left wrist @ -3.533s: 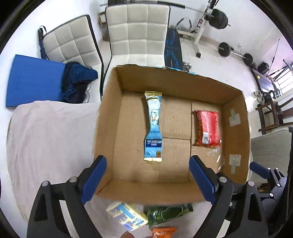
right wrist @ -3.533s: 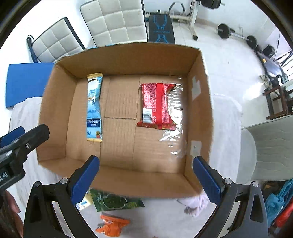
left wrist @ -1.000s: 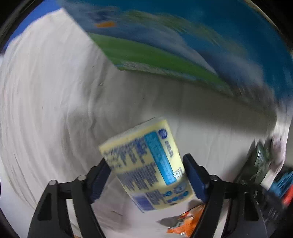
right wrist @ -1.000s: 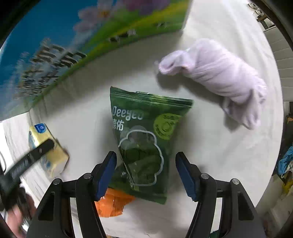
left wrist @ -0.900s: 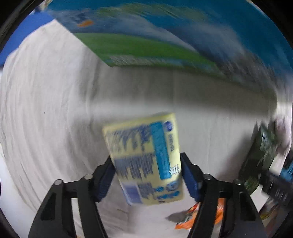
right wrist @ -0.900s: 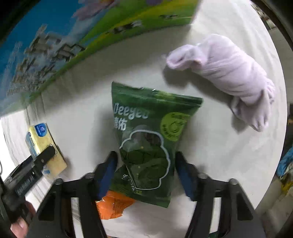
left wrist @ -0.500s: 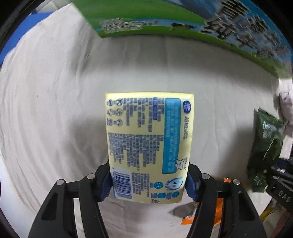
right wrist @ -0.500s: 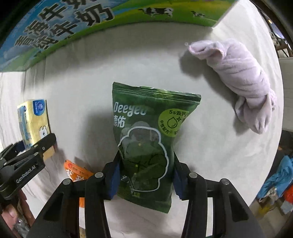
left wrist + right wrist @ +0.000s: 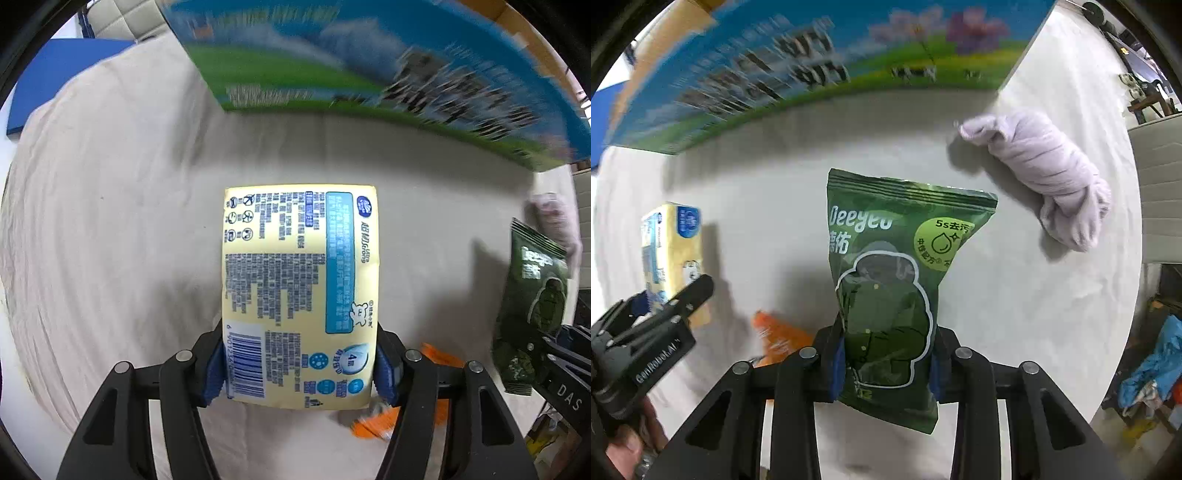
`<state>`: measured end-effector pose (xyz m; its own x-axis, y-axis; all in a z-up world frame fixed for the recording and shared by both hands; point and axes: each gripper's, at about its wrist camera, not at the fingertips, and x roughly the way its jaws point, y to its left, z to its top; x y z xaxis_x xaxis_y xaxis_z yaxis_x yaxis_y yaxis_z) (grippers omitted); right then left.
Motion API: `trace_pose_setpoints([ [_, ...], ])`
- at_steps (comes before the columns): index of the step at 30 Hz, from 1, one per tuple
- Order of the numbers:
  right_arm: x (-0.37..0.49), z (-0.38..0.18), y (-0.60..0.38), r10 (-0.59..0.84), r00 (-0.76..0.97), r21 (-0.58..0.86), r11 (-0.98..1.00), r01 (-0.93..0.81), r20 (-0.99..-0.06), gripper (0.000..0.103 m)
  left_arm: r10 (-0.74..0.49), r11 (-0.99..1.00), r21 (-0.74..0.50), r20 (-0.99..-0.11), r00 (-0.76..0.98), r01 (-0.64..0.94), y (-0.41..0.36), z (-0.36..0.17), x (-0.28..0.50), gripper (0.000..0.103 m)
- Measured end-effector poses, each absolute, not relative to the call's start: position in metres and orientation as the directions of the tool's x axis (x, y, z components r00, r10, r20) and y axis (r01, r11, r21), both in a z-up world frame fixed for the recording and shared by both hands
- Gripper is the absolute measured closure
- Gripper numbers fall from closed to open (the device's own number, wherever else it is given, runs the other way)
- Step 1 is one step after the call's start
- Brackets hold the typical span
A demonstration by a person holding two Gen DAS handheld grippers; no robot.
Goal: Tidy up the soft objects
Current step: 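Lower the carton and green bag into the box and open both tools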
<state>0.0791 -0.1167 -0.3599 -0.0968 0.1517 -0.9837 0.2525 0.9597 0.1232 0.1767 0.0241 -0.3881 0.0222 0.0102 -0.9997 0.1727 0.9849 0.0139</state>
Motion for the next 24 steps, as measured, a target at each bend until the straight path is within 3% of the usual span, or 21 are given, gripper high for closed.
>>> trace_pose_setpoints([
  [8,0.061,-0.279,-0.124,0.242,-0.005,0.236,0.951,0.201,-0.97,0.068,-0.131,0.972,-0.108,-0.986,0.101,0.209,0.018,-0.303,0.143,0.042],
  [15,0.11,-0.2,-0.174,0.291,0.128,0.31,0.934,0.176,-0.948,0.068,-0.238,0.939,-0.193,-0.962,0.135,0.285,-0.006,-0.21,0.183,0.042],
  [24,0.218,-0.181,-0.218,0.191,0.215,0.233,0.953,0.192,-0.958,0.068,-0.258,0.932,-0.207,-0.956,0.143,0.298,-0.05,-0.193,0.285,0.042],
])
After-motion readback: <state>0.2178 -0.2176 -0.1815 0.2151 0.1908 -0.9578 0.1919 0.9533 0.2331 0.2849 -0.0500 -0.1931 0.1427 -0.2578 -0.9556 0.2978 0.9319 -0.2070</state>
